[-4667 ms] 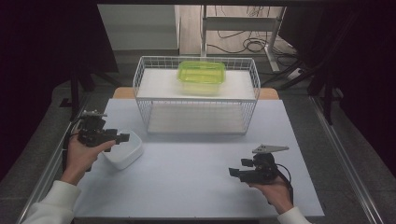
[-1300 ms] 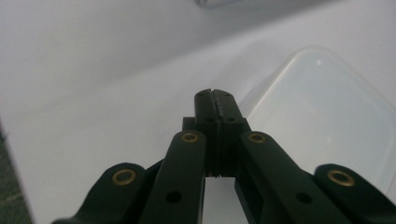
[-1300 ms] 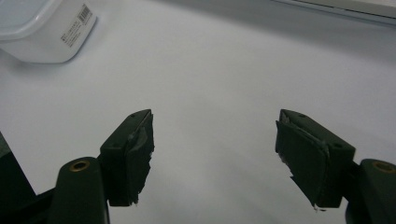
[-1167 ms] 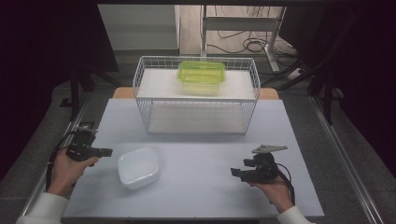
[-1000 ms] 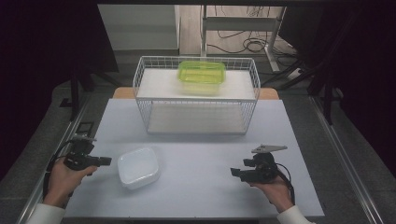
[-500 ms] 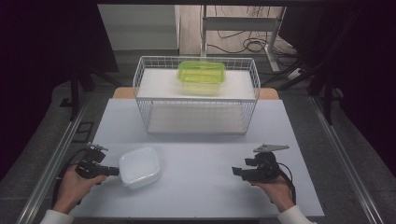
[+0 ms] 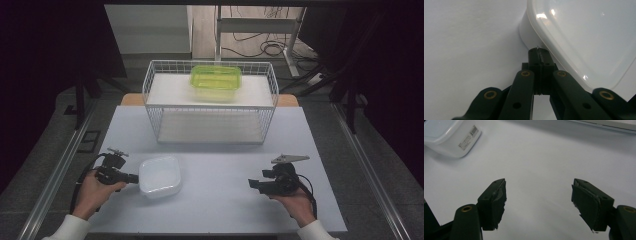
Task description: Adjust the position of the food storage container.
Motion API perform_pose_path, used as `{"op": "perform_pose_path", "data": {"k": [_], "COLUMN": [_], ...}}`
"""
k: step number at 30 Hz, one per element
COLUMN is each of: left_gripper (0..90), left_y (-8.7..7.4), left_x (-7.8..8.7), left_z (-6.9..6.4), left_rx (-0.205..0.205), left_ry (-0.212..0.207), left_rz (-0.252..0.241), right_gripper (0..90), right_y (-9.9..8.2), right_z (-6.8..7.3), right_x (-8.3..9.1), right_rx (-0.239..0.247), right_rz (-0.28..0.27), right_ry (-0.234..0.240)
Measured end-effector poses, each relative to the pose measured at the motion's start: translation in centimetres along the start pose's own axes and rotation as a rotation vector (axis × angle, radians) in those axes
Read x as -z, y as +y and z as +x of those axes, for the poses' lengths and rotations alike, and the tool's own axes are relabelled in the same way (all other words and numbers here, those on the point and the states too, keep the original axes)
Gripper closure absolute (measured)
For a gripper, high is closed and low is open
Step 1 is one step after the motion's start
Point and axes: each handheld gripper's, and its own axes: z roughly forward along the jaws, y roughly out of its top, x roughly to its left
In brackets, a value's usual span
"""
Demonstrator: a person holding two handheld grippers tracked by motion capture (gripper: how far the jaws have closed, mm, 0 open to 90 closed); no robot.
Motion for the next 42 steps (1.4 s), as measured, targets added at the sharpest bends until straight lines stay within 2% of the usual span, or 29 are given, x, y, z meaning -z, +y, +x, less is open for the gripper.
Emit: {"op": "perform_pose_path", "data": {"k": [2,19,30,42], "left_gripper": [90.0,90.0,90.0,90.0], "left_y": [0.3,2.3,4.3,5.8], "left_x": [-0.3,-2.2,-4.1,-5.8], "left_z": [-0.3,-2.3,-5.0,-7.3], "left_rx": [-0.014,-0.041,-0.095,-0.126], "left_ry": [-0.004,-0.036,-0.061,-0.097], "left_rz": [0.009,0.022,0.040,0.044], "right_gripper": [27.6,27.6,27.6,27.6], "right_y": [0.0,0.0,0.0,0.0], "right_z": [0.0,0.0,-0.1,-0.1], "right_x": [0.1,0.0,0.2,0.1], "right_rx": [-0.004,0.003,0.004,0.004], "right_rz": [0.001,0.001,-0.001,0.000], "right_ry": [0.000,0.000,-0.001,-0.001]}}
